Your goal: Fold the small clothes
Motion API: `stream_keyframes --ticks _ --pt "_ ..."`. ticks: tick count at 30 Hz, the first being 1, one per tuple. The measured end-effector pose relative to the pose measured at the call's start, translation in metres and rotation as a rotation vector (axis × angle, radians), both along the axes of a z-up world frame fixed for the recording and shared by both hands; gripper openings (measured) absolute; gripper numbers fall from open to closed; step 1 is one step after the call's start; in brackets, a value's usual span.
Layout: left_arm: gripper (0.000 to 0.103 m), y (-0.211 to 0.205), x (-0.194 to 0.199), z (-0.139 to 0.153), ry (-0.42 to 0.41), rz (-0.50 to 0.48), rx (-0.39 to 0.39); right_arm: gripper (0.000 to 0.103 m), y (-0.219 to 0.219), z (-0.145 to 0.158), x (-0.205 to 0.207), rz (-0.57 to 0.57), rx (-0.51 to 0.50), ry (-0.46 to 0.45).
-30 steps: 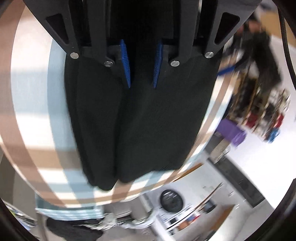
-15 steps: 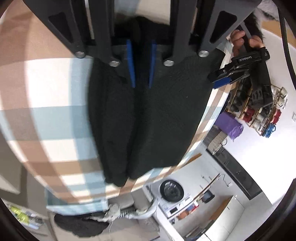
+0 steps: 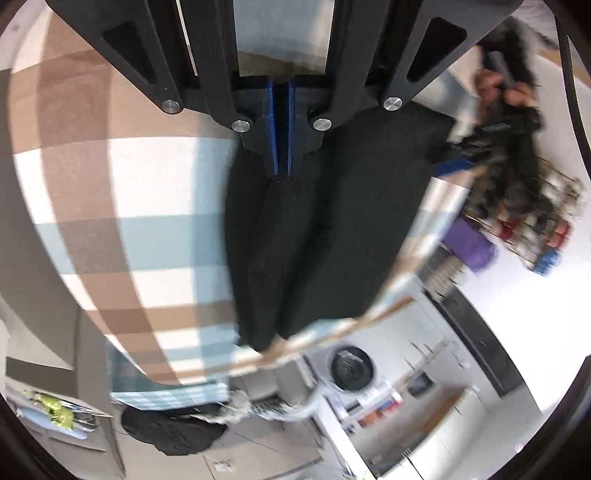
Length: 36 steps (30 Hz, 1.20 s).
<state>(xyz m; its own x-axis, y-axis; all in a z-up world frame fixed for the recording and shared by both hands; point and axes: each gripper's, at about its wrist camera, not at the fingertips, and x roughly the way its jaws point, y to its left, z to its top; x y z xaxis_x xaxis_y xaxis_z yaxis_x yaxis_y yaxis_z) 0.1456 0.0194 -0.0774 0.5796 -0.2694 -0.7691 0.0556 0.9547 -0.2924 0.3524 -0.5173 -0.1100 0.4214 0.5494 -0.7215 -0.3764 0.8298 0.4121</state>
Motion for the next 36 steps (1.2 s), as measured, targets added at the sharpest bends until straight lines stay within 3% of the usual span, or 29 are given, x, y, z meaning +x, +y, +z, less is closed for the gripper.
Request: stream_keyframes --ticks 2,4,6,8,9,11,13,14,16,28,36 --pt "0.070 0.000 0.000 -0.002 0.001 0.004 -0.006 0.012 -0.003 -0.010 0.002 -0.009 -0.015 0.038" --pt "0.070 0.001 0.000 -0.003 0.002 0.006 -0.013 0.036 -0.009 -0.011 0.001 -0.032 0.016 0.037" --pt "0.068 -0.001 0.001 -0.002 -0.007 -0.001 0.003 0.041 -0.013 -0.009 0.000 -0.040 0.062 0.034" --pt "0.046 -0.002 0.003 -0.002 -0.014 -0.012 0.007 0.041 -0.011 -0.012 0.002 -0.048 0.066 0.036" --pt "0.043 -0.003 0.004 -0.002 -0.013 -0.017 0.011 0.041 -0.008 -0.014 0.004 -0.045 0.059 0.042" --pt "0.027 -0.004 0.006 0.000 -0.025 -0.013 0.036 0.040 -0.001 -0.021 0.007 -0.041 0.031 0.050" --pt "0.024 -0.002 0.009 0.001 -0.030 -0.011 0.042 0.034 0.006 -0.023 0.007 -0.039 0.012 0.029" --pt "0.023 0.001 0.012 0.001 -0.029 0.000 0.034 0.025 0.008 -0.023 0.008 -0.028 0.011 0.034" --pt "0.023 0.006 0.017 0.000 -0.031 0.012 0.029 0.020 0.015 -0.024 0.012 -0.031 0.010 0.040" --pt "0.022 0.031 0.082 0.004 -0.046 0.082 0.111 0.018 0.062 -0.026 0.041 -0.049 -0.013 0.021" --pt "0.022 0.030 0.091 0.006 -0.052 0.092 0.132 0.018 0.068 -0.023 0.049 -0.073 -0.040 0.008"
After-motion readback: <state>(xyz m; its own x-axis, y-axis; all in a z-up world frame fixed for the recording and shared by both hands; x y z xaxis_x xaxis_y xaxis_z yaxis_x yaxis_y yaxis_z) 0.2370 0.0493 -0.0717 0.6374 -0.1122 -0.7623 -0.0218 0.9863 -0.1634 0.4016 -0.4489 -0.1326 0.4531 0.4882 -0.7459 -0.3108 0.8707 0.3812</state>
